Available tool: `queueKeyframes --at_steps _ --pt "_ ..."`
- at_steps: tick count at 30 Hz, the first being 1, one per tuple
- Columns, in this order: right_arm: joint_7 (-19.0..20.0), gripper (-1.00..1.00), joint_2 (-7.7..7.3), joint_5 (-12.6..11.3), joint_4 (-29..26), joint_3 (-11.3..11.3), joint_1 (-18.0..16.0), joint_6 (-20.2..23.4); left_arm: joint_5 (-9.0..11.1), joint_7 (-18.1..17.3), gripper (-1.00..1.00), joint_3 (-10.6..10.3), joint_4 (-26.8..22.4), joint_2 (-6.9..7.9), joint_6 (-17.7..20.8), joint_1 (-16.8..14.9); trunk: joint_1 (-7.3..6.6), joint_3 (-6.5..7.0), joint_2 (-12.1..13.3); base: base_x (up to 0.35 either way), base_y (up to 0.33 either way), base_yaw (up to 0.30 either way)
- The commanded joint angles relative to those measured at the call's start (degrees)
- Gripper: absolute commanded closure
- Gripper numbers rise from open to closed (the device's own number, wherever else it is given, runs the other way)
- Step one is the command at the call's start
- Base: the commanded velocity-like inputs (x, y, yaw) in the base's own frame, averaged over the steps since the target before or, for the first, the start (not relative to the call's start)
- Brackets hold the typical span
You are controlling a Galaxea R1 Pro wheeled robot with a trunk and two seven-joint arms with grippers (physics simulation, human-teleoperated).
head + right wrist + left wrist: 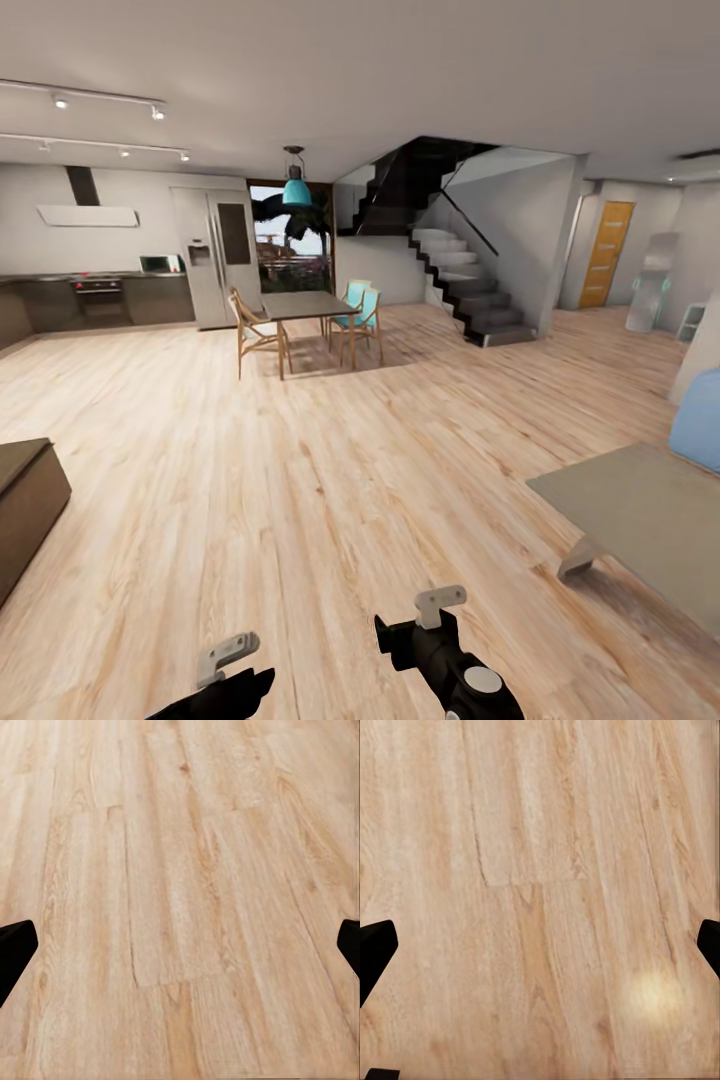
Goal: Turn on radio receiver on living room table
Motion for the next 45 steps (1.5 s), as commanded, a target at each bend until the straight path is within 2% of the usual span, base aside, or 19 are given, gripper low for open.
queueKeyframes --at_steps 1,45 --pt "0.0 -1.00 0.00 0.0 0.0 0.0 0.0 0.0 0.0 0.0 -1.00 0.0 0.0 0.00 0.0 0.0 0.00 0.05 0.0 0.000 0.000 -0.285" --pt "0.0 -1.00 0.00 -0.3 0.0 0.2 0.0 0.1 0.0 0.0 -1.00 0.0 0.0 0.00 0.0 0.0 0.00 2.58 0.0 0.000 0.000 -0.278"
